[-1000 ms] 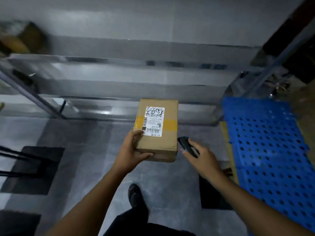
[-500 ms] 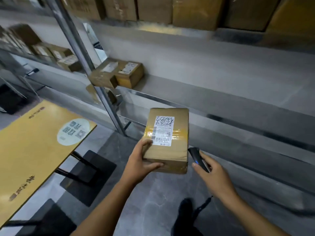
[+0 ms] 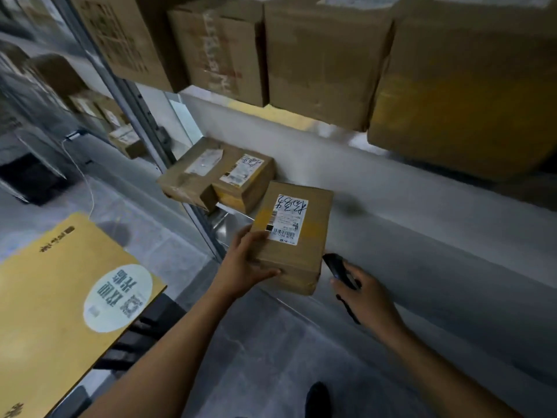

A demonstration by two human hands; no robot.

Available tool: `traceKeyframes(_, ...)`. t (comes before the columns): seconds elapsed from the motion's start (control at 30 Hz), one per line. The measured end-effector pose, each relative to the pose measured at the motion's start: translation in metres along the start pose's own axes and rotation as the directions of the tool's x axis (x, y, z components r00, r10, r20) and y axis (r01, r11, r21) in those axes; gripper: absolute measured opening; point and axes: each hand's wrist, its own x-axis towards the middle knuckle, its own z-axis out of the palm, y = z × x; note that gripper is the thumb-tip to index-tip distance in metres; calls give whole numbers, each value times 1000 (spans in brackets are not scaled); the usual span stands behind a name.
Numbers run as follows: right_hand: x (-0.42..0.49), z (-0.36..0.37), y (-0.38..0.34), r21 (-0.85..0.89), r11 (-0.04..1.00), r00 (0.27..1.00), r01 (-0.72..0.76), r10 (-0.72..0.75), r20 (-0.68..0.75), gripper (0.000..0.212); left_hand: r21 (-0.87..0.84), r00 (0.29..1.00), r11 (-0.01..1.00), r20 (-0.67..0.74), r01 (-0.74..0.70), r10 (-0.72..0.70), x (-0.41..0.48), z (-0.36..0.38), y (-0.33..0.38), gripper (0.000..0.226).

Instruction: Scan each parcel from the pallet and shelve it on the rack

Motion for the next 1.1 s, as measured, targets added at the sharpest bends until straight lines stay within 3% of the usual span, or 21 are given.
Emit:
traceKeyframes(0.1, 35, 8, -19, -22, 1000, 1000, -2, 3, 24, 43, 85, 997, 996, -72, -13, 19, 30, 1, -16, 86)
traceKeyframes(0.2, 69, 21, -40, -40, 999, 1000, -15, 16, 13, 41, 171, 995, 983, -55, -72, 83, 56, 2, -35, 104)
traceKeyframes(0.4, 99, 53, -67, -61, 993, 990, -103, 96, -105, 45, 177, 991, 982, -106, -62, 82, 95, -11, -59, 113)
traceKeyframes(0.57, 91, 65, -75, -44, 990, 977, -137, 128, -170, 48, 145, 997, 986, 3, -83, 83, 98, -23, -67, 105)
traceKeyframes(0.7, 70, 69, -77, 10, 991, 961, -136, 134, -243, 53, 227, 991, 971, 132, -67, 37, 105, -38, -61, 105)
traceKeyframes(0.8, 40, 65, -75, 67, 988, 945, -138, 152, -290, 50, 247, 982, 960, 168, -131, 90, 113, -53, -52, 105)
traceKeyframes(0.97, -44, 42, -52, 192, 971, 872, -143, 215, -440, 49, 179, 901, 902, 273, -392, 337, 102, -33, 7, 108)
traceKeyframes(1.1, -146, 10, -7, 173, 960, 765, -219, 279, -581, 59, -2, 769, 837, 395, -547, 503, 46, 30, 90, 100)
